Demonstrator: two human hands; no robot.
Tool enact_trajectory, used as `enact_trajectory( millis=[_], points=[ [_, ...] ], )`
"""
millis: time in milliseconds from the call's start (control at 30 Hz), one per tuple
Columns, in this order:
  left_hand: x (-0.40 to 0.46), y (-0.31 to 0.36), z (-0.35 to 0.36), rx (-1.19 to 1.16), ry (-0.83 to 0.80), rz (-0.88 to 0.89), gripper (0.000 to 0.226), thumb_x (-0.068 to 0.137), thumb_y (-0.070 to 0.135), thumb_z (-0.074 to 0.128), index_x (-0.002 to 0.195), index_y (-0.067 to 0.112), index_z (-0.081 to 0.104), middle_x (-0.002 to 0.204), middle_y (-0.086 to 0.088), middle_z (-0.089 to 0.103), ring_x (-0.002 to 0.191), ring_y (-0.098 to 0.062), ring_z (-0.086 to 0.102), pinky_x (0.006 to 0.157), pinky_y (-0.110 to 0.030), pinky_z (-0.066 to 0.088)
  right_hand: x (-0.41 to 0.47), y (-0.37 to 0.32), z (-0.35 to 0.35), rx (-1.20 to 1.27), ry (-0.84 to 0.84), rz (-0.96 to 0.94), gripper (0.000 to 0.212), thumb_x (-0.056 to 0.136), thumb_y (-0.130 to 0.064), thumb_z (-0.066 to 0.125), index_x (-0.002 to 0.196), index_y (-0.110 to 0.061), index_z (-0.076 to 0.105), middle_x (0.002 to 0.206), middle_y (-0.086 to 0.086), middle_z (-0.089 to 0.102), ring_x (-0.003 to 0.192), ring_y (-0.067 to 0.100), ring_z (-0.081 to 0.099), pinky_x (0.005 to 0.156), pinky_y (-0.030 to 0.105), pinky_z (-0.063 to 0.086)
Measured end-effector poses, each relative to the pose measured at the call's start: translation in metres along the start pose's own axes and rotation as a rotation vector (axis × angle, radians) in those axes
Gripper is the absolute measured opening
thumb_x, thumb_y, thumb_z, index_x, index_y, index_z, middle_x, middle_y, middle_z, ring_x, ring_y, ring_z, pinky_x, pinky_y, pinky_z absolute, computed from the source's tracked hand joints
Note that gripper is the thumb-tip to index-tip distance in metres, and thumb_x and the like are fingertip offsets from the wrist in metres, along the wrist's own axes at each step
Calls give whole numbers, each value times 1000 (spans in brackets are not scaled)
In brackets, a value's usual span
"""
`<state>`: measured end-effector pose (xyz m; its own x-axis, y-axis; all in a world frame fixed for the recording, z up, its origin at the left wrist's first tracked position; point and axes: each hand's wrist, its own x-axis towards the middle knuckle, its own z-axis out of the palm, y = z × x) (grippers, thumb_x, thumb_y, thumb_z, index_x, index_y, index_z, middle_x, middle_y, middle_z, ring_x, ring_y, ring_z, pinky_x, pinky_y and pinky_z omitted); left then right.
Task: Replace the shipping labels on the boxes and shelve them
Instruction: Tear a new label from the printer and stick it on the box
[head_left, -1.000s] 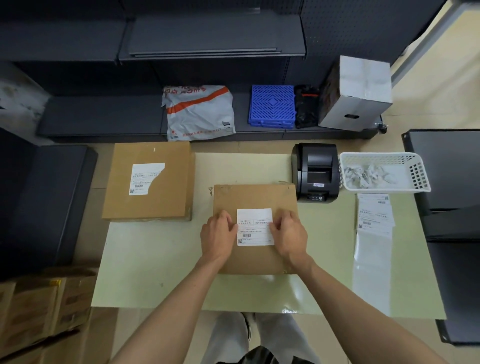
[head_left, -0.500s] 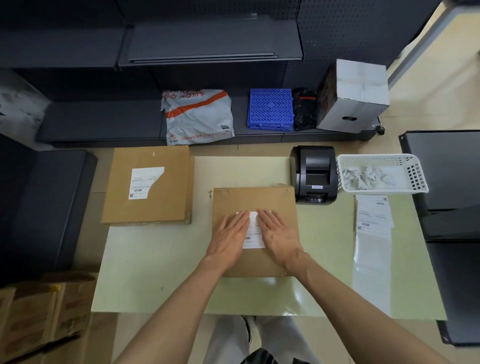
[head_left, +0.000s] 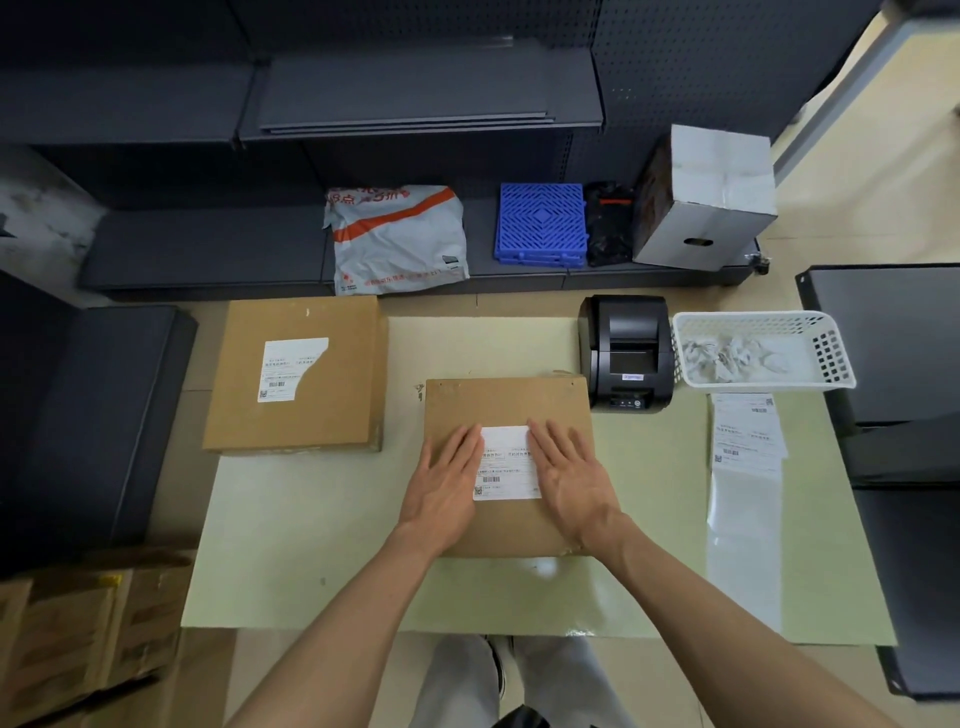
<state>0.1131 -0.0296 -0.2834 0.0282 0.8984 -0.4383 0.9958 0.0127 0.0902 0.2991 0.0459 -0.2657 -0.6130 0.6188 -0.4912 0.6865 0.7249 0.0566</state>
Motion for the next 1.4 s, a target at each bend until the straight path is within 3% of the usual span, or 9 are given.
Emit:
enact_trajectory(
  millis=[167, 433, 700, 867, 1033, 1100, 1200, 1300, 1400],
  points=[
    [-1, -6, -10, -17, -68, 6, 71, 99, 7, 29, 161, 15, -6, 168, 6, -15, 154, -12, -13, 125, -47, 3, -2, 1, -4, 1, -34, -21, 76, 95, -16, 39, 153, 0, -8, 162, 12, -17, 150, 30, -11, 121, 49, 2],
    [-31, 19, -1, 3, 29, 95, 71, 98, 2, 30, 161, 12, -2, 169, 0, -10, 155, -14, -10, 125, -47, -1, -33, -19, 11, 74, 117, -75, 67, 96, -12, 31, 154, -2, 0, 162, 12, -8, 151, 29, -4, 121, 45, -4],
    [-50, 27, 14, 77, -27, 151, 75, 96, 2, 30, 160, 11, -7, 168, 1, -16, 154, -14, -13, 125, -49, -2, -51, -35, 35, 65, 100, -59, 64, 81, -13, 34, 143, 0, 44, 152, 15, 39, 139, 31, 40, 114, 49, 34],
    [-67, 5, 24, 63, -17, 106, 74, 95, 2, 26, 160, 11, -9, 167, 0, -18, 155, -16, -11, 125, -49, -1, -66, -18, 42, 41, 97, -62, 59, 83, -12, 39, 139, 2, 49, 148, 15, 45, 135, 34, 46, 110, 48, 23],
    [-70, 4, 31, 39, -24, 96, 78, 94, 2, 29, 160, 13, -11, 166, 2, -20, 154, -15, -14, 125, -53, 2, -68, -21, 47, 63, 96, -44, 60, 86, -14, 25, 136, 0, 54, 145, 13, 49, 132, 33, 49, 108, 47, 26],
    [-67, 5, 25, 44, -41, 90, 74, 98, 6, 31, 161, 14, -6, 168, 3, -14, 155, -15, -11, 125, -52, 1, -65, -22, 41, 50, 110, -41, 56, 84, -16, 32, 130, -1, 60, 140, 12, 55, 128, 33, 53, 110, 48, 34],
    [-61, 6, 17, 5, 5, 73, 63, 101, 9, 30, 161, 14, 10, 170, 2, 3, 156, -16, -1, 125, -47, 3, -58, -18, 35, 37, 134, -54, 53, 70, -14, 69, 122, -2, 67, 134, 12, 60, 125, 33, 56, 105, 48, 44],
    [-53, 6, 13, -64, 30, 24, 66, 100, 6, 27, 162, 12, 5, 170, 1, -3, 155, -14, -5, 124, -44, -2, -50, -11, 31, 50, 153, 13, 69, 68, -15, 74, 133, 0, 57, 142, 16, 53, 131, 33, 50, 109, 48, 38],
    [-49, 6, 19, -47, 16, 22, 70, 98, 4, 26, 161, 13, -3, 169, 1, -12, 155, -15, -13, 125, -49, -2, -51, -10, 35, -6, 125, -25, 71, 92, -16, 46, 154, -1, 14, 163, 13, 8, 150, 32, 11, 120, 48, 4]
  ],
)
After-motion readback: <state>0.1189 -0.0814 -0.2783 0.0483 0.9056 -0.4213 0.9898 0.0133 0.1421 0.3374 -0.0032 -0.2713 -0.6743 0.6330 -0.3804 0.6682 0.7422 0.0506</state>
